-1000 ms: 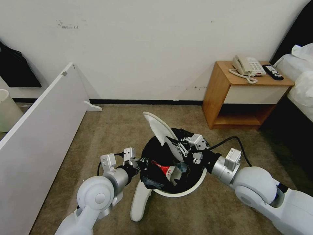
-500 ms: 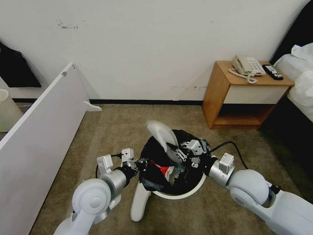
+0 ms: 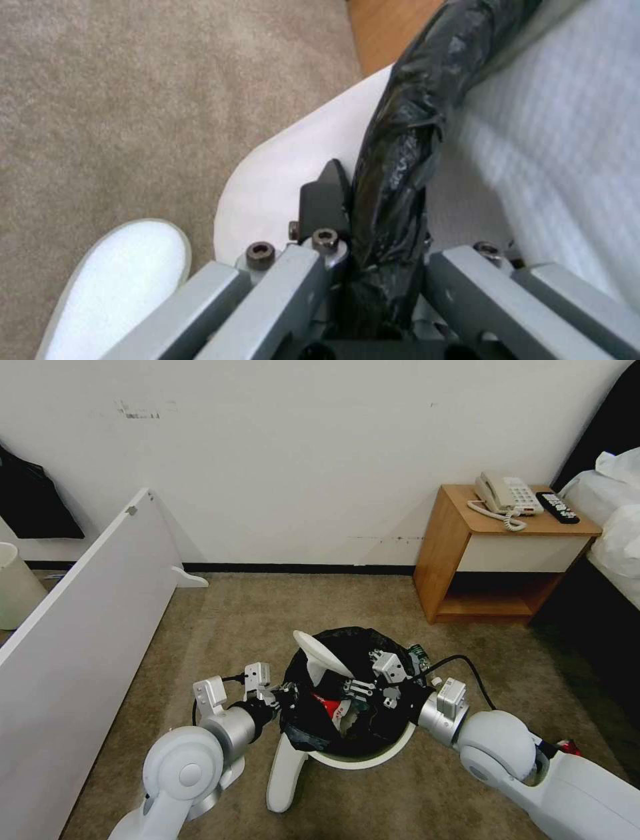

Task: Pick up the trash bin, then pick up the garbage from the floor and place it into the trash bin.

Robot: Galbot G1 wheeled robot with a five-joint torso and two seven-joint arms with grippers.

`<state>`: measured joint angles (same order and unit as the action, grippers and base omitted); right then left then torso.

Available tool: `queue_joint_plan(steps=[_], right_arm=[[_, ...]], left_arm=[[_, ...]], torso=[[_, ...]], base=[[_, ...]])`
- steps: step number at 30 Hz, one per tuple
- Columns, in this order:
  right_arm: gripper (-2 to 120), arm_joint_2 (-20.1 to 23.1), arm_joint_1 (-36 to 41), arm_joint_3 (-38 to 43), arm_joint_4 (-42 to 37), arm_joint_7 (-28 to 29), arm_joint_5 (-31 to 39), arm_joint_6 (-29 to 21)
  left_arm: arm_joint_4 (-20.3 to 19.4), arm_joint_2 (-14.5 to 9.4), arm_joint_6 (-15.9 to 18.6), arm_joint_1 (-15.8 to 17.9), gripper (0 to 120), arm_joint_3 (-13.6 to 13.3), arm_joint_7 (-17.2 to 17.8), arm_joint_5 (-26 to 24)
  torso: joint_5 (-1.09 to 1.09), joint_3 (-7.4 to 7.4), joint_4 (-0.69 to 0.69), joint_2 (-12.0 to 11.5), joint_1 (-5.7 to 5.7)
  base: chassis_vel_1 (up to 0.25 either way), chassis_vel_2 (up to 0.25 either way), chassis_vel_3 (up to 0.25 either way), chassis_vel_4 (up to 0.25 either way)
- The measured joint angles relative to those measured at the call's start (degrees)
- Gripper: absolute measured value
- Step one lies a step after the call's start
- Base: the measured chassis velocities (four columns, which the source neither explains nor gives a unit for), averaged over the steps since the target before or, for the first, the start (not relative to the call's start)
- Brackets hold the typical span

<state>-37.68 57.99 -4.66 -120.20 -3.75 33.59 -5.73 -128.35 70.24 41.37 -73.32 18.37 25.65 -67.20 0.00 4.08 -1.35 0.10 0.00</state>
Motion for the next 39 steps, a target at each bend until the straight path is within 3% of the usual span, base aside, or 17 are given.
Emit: queue_joint_plan(steps=[2, 13, 25, 32, 39], right_arm=[[96, -0.03, 0.18, 0.3, -0.08, 0.11, -0.03, -0.19], [97, 1.31, 0.12, 2.35, -3.29, -0.19, 1.26, -1.06], [99, 4.59, 0.91, 3.24, -5.47, -1.49, 2.16, -1.13], [99, 4.44, 0.84, 2.9, -4.96, -1.45, 2.69, -1.49], [99, 2.68, -0.87, 1.65, -5.22, 3.7, 8.88, -5.47]], left_arm=[[-0.02, -0.06, -0.04, 0.06, 1, 0.27, 0.44, -0.43], [0.8, -0.46, -0.25, -0.16, 1, 0.86, 3.57, -0.89], [1.77, 1.61, -0.49, 0.52, 1, 1.42, 5.63, -0.59], [1.83, 2.37, -0.57, 0.52, 1, 1.73, 5.6, -0.4], [1.39, 3.04, -0.51, -0.13, 1, 1.48, 4.51, 0.6]], torso=[[0.0, 0.0, 0.0, 0.0, 0.0], [-0.01, 0.0, 0.0, 0.0, 0.0], [0.0, 0.0, 0.0, 0.0, 0.0], [0.0, 0.0, 0.0, 0.0, 0.0], [0.01, 0.0, 0.0, -0.01, 0.0]], base=[[0.0, 0.0, 0.0, 0.0], [0.0, 0.0, 0.0, 0.0], [0.0, 0.0, 0.0, 0.0], [0.0, 0.0, 0.0, 0.0], [0.0, 0.0, 0.0, 0.0]])
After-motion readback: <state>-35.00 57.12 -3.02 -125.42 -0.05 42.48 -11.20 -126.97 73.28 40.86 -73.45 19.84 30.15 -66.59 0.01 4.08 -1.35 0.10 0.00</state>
